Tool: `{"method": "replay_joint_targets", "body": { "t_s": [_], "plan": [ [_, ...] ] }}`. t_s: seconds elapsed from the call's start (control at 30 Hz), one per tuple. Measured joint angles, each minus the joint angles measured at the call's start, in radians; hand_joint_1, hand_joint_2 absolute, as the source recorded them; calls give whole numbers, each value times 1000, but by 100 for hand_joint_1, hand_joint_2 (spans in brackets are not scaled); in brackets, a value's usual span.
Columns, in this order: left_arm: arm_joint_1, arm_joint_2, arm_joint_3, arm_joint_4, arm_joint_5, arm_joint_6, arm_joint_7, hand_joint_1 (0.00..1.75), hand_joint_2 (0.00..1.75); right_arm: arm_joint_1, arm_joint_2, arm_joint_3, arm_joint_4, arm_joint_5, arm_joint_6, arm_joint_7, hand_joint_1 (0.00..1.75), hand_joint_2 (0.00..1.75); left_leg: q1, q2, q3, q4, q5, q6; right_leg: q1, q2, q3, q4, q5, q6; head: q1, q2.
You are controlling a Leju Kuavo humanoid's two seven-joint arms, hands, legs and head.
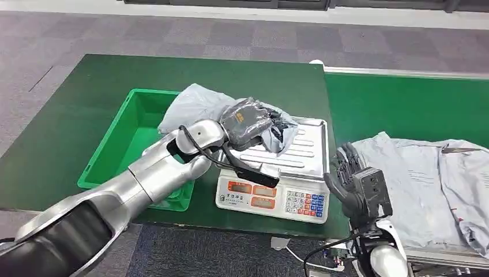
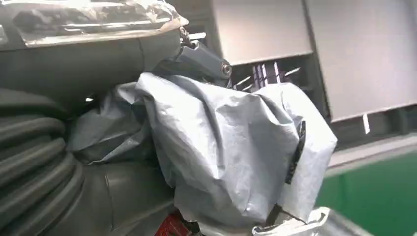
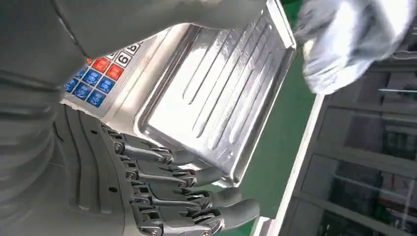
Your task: Moved the parcel from conveyor to table for the left to box.
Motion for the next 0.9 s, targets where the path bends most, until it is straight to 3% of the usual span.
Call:
{"method": "replay_joint_targets", "body": {
  "t_s": [0.9],
  "plan": [
    [-3, 57, -1, -249, 41, -12, -2, 175, 175, 46, -23, 0, 0, -32, -27, 7, 0, 175, 0, 0, 0, 0, 0, 0, 0, 0, 0, 0, 0, 0, 0, 0]
  ]
}}
